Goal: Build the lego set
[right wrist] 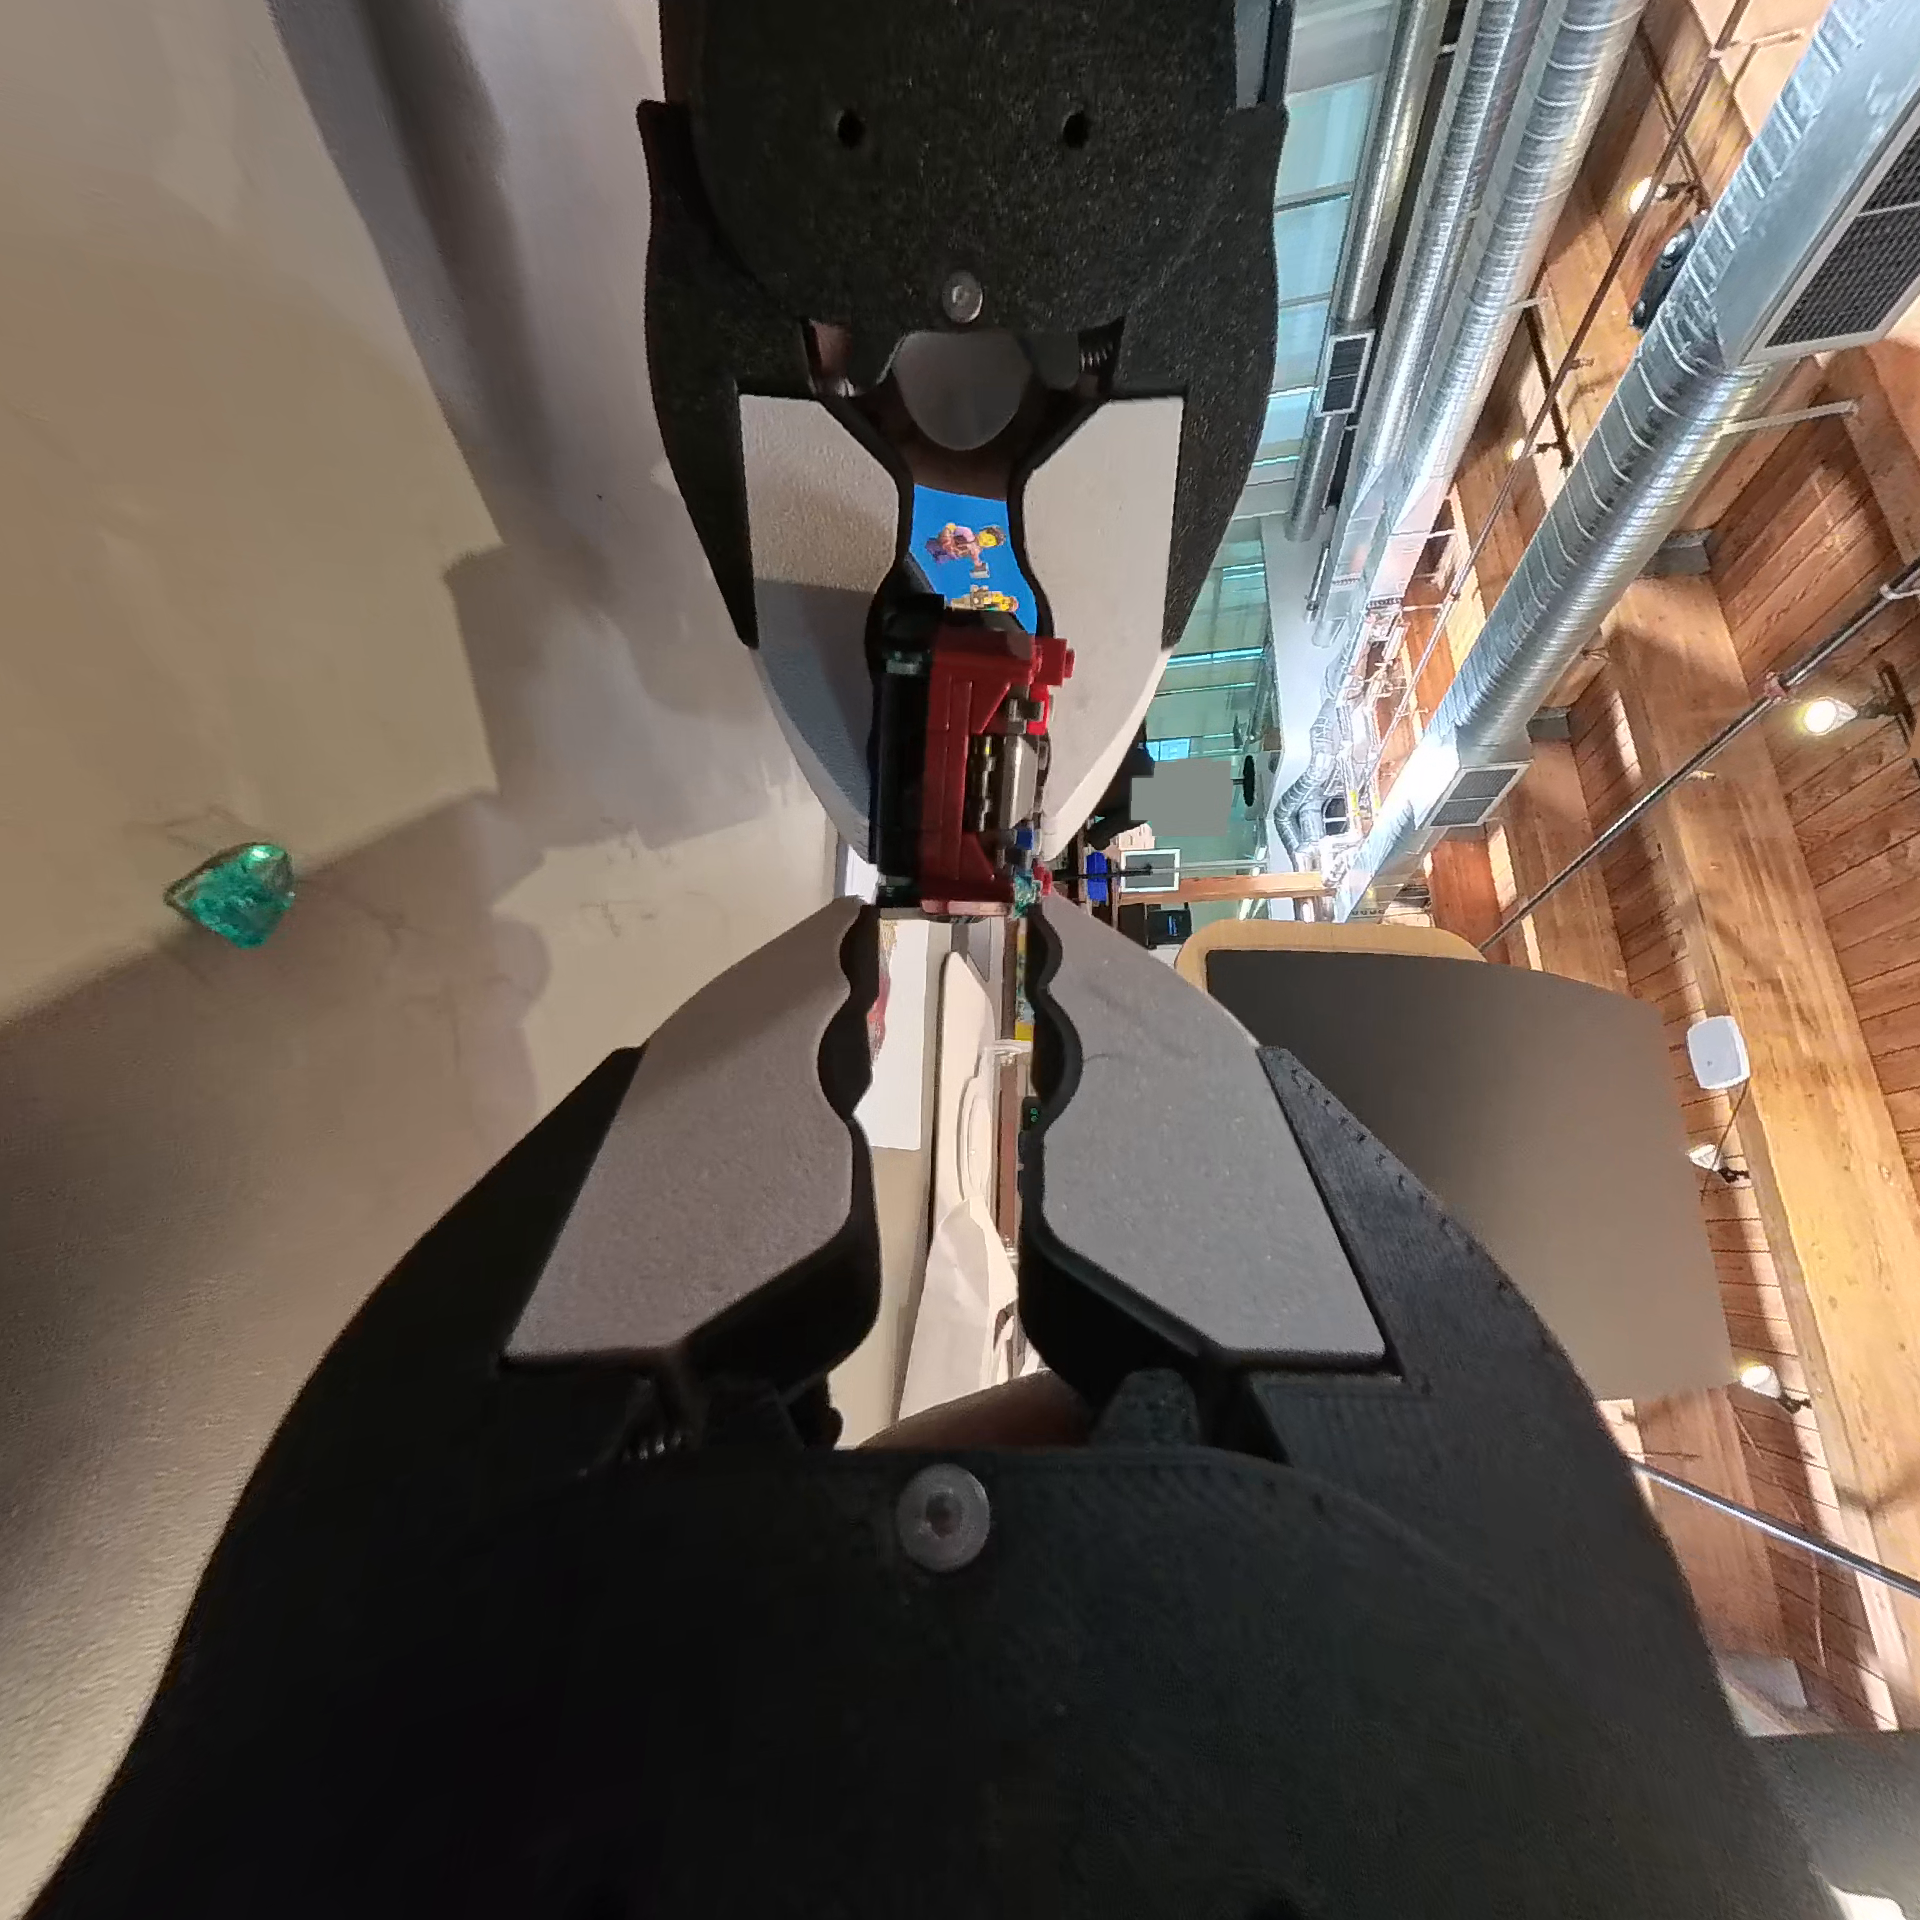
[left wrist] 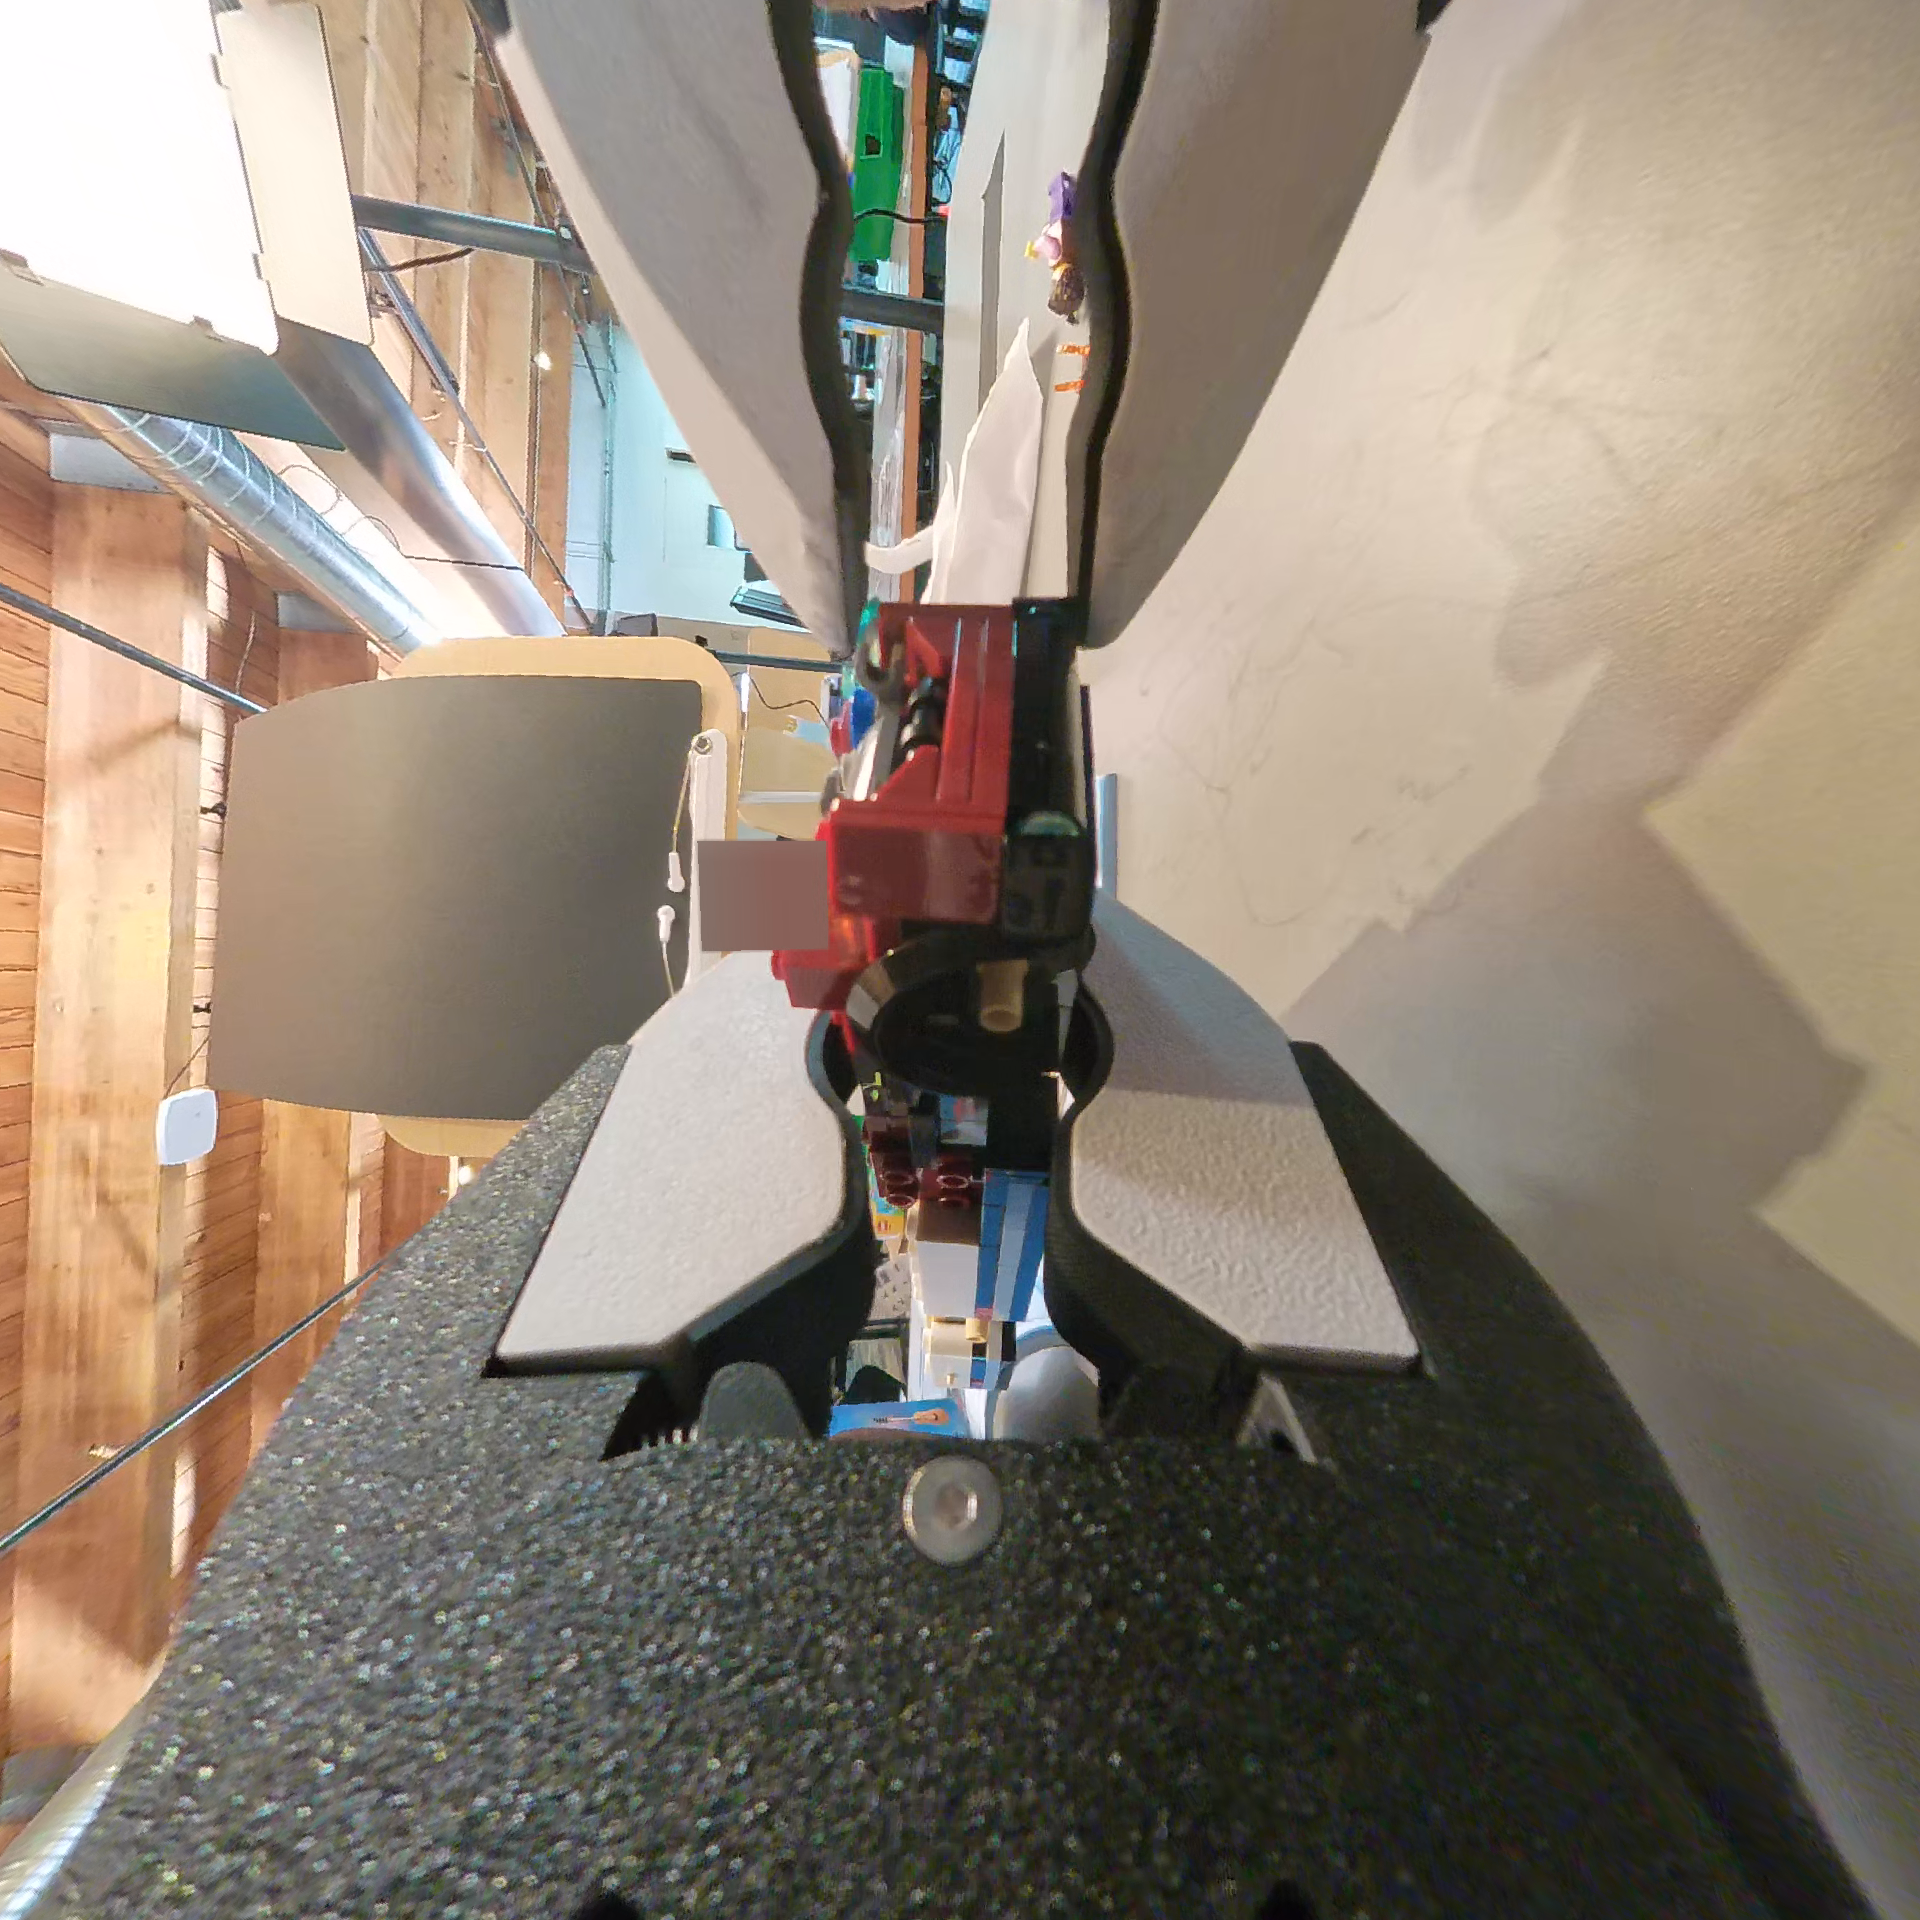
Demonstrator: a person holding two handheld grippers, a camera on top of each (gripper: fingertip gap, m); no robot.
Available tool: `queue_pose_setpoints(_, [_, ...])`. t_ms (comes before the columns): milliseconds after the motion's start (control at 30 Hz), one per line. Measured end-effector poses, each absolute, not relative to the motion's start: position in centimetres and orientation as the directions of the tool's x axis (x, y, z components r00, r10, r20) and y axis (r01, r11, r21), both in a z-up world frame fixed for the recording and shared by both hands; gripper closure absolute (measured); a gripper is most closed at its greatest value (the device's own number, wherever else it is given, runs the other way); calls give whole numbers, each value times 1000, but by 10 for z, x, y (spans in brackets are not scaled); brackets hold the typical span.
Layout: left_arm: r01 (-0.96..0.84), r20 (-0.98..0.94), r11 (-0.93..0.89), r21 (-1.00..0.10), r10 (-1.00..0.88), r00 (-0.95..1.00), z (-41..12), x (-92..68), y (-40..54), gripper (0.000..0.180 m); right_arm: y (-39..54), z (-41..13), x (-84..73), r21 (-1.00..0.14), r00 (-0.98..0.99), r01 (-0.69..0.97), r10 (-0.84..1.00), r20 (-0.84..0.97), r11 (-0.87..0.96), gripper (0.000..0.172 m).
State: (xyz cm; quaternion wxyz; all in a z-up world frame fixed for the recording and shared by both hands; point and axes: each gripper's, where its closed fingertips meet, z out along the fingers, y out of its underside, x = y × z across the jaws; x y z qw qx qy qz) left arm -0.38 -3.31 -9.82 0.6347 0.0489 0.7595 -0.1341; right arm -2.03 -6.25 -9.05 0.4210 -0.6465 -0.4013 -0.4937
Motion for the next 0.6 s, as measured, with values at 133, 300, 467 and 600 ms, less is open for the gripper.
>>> queue_pose_setpoints(133, [254, -979, 958, -133, -88, -183, -97, -5, -35, 145, -63, -91, -20, -174, 218, 931, 108, 970, -322, 134])
queue_pose_setpoints(300, [277, -982, 954, -113, -65, -178, -98, -7, -38, 145, -63, -93, -24, -171, 219, 935, 126, 968, -310, 135])
queue_pose_setpoints(467, [302, -984, 948, -100, -49, -171, -97, -10, -41, 145, -64, -93, -26, -160, 207, 941, 132, 969, -297, 141])
queue_pose_setpoints(600, [314, -984, 945, -96, -43, -174, -98, -11, -43, 145, -65, -93, -28, -150, 198, 946, 144, 970, -288, 141])
